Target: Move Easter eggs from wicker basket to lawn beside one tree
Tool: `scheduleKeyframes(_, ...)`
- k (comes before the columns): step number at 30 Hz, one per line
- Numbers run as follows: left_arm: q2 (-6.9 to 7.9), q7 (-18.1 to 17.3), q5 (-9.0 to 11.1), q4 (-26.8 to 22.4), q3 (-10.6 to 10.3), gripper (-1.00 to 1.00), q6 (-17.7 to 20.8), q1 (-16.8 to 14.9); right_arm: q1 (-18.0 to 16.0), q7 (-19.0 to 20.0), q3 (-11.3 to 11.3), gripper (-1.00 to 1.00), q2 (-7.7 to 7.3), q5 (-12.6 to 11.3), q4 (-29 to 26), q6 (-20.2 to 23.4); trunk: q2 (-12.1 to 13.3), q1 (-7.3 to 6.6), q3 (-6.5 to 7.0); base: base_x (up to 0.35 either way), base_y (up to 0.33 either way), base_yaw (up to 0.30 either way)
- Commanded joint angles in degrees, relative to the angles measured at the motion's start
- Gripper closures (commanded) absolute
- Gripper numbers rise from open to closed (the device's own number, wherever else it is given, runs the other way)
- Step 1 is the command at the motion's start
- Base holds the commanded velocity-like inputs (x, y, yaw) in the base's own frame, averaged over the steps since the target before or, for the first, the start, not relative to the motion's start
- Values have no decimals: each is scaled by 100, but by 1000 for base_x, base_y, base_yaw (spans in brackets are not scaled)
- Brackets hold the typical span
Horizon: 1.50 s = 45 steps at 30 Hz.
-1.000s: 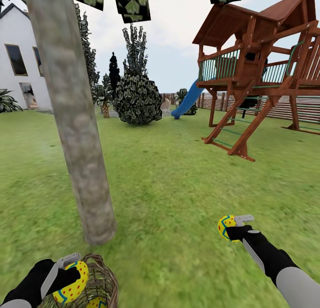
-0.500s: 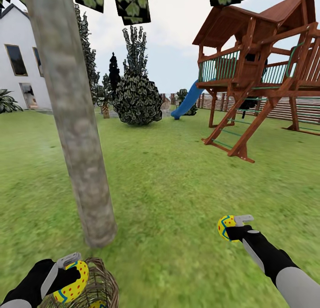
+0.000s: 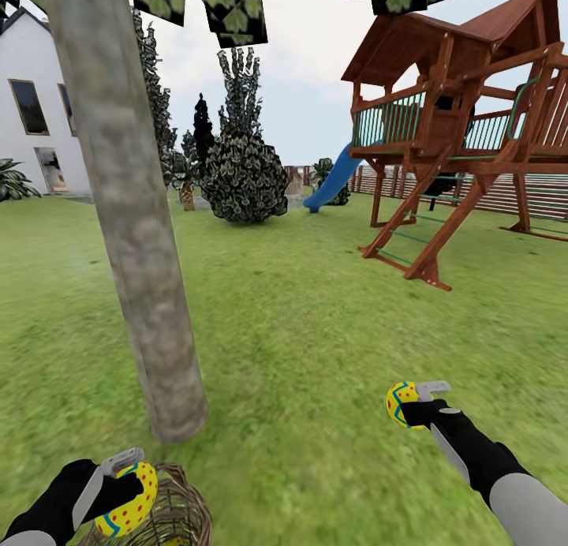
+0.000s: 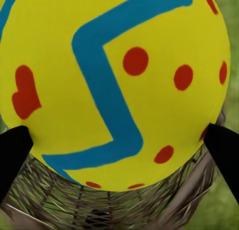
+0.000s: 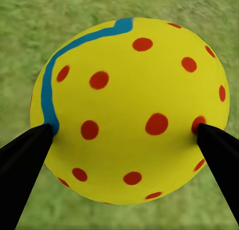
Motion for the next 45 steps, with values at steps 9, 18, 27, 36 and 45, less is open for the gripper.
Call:
scheduleKeyframes(9, 4, -14, 59, 2, 47, 100, 36, -3, -4, 9, 36, 100, 40, -49, 2, 17, -3, 0, -6, -237, -26, 0)
scheduleKeyframes(18, 0, -5, 59, 2, 35, 100, 39, -3, -4, -9, 34, 100, 55, -49, 2, 26, -3, 0, -6, -315, -171, 260)
scheduleKeyframes(27, 5, -2, 59, -5, 61, 100, 33, -3, 3, 26, 14, 100, 40, -84, 294, 1366, -3, 0, -6, -278, -205, 246)
scheduleKeyframes(36, -2, -31, 67, -7, 40, 100, 33, -3, 33, 9, 592, 100, 216, 313, -763, 3614, -3, 0, -6, -278, -196, 41)
scheduleKeyframes(45, -71, -21, 59, -6, 26, 100, 39, -3, 2345, -104, -85, 100, 145, 335, -2776, 3147, -3, 0, -6, -281, -192, 0)
